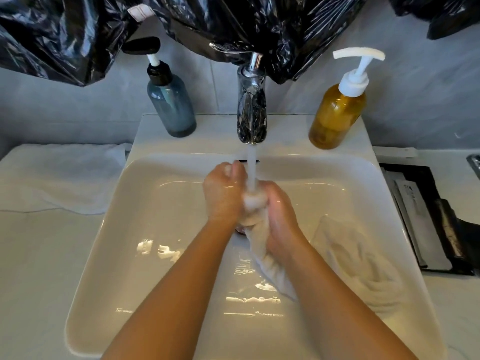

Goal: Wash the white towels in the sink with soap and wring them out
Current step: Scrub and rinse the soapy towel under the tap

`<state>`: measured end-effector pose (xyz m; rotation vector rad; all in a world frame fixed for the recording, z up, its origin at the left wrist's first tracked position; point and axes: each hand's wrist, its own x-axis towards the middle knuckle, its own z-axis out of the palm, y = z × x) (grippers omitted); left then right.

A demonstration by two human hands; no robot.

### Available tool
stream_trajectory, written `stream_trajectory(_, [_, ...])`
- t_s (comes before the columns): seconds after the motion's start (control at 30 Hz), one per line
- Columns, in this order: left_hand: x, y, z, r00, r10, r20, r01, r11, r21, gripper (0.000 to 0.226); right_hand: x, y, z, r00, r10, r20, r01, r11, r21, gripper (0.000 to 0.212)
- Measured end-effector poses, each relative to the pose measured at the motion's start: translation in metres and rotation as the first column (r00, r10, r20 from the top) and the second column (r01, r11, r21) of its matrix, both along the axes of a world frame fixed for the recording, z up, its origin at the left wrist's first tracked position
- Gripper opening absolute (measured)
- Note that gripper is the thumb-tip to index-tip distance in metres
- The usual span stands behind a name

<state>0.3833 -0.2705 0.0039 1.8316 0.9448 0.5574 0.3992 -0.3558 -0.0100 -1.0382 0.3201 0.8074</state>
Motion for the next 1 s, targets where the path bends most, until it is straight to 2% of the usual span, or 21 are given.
stream_trajectory(0.1, [-0.023,0.0,0.0,0.994,0.016,0.112,-0.007,0.997,-0.079,0.024,0.01,-0.005,-0.005,1.0,0.005,-0.026,-0.005,1.0,-0.018,0.062])
stream_trajectory(0.13, [-0.031,-0.008,0.003,0.988,-0.021,0.152,0.033,0.997,-0.075,0.013,0.012,-0.008,-0.004,0.999,0.014,-0.045,-0.014,1.0,0.005,0.06])
stream_trajectory(0.17, [-0.038,-0.017,0.006,0.982,-0.07,0.178,0.081,0.995,-0.06,0.004,0.012,-0.01,-0.002,0.998,0.045,-0.038,-0.044,0.998,0.035,0.051])
stream_trajectory(0.2, [-0.043,-0.025,0.008,0.974,-0.119,0.194,0.123,0.992,-0.007,0.006,0.011,-0.011,0.001,0.996,0.081,-0.02,-0.08,0.994,0.072,0.036])
stream_trajectory(0.23, [-0.044,-0.033,0.008,0.97,-0.157,0.184,0.145,0.986,0.078,0.006,0.008,-0.01,0.005,0.994,0.109,-0.027,-0.106,0.989,0.101,0.027])
stream_trajectory(0.3, [-0.037,-0.038,0.008,0.982,-0.139,0.131,0.114,0.976,0.187,0.012,0.001,-0.002,0.008,0.994,0.104,-0.018,-0.101,0.99,0.097,0.029])
stream_trajectory(0.37, [-0.02,-0.026,0.006,0.998,-0.062,0.03,0.057,0.985,0.164,0.019,-0.004,0.003,0.01,0.998,0.059,0.019,-0.059,0.998,-0.005,0.03])
stream_trajectory(0.43, [-0.009,-0.008,0.005,0.997,-0.006,-0.079,0.012,0.997,0.077,0.026,-0.004,0.002,0.009,0.999,0.005,0.034,-0.001,0.994,-0.11,0.028])
stream_trajectory(0.5, [-0.006,0.005,0.002,0.999,0.008,-0.038,-0.014,0.988,-0.155,0.029,-0.005,0.001,0.012,0.997,0.003,0.071,0.007,0.99,-0.139,0.033])
stream_trajectory(0.57, [-0.014,0.01,0.003,0.998,-0.052,0.02,0.055,0.899,-0.435,0.029,-0.003,-0.003,0.019,0.984,0.08,0.158,-0.052,0.983,-0.176,0.04])
stream_trajectory(0.63, [-0.027,0.011,0.008,0.984,-0.166,0.061,0.168,0.766,-0.621,0.045,0.004,-0.01,0.028,0.958,0.114,0.262,-0.065,0.98,-0.191,0.024])
stream_trajectory(0.7, [-0.038,0.016,0.011,0.963,-0.259,0.07,0.241,0.719,-0.652,0.055,0.015,-0.02,0.031,0.922,0.123,0.366,-0.039,0.973,-0.228,0.019])
stream_trajectory(0.73, [-0.043,0.021,0.013,0.958,-0.28,0.061,0.248,0.704,-0.666,0.052,0.02,-0.025,0.031,0.904,0.154,0.399,-0.05,0.964,-0.26,0.02])
stream_trajectory(0.83, [-0.047,0.03,0.019,0.97,-0.201,0.137,0.229,0.566,-0.792,0.022,0.024,-0.031,0.031,0.869,0.235,0.435,-0.076,0.933,-0.351,0.024])
stream_trajectory(0.87, [-0.046,0.029,0.021,0.974,-0.127,0.187,0.226,0.565,-0.794,0.015,0.024,-0.028,0.03,0.884,0.228,0.408,-0.058,0.92,-0.388,0.025])
stream_trajectory(0.9, [-0.044,0.025,0.024,0.971,-0.072,0.229,0.224,0.618,-0.753,0.009,0.024,-0.024,0.031,0.896,0.204,0.395,-0.018,0.904,-0.427,0.025])
stream_trajectory(0.93, [-0.042,0.017,0.027,0.966,-0.052,0.252,0.213,0.712,-0.67,0.009,0.022,-0.018,0.033,0.923,0.152,0.353,0.016,0.902,-0.432,0.025])
stream_trajectory(1.0, [-0.039,-0.007,0.028,0.971,-0.071,0.227,0.167,0.884,-0.437,0.016,0.017,-0.007,0.036,0.984,0.036,0.174,0.019,0.953,-0.302,0.031])
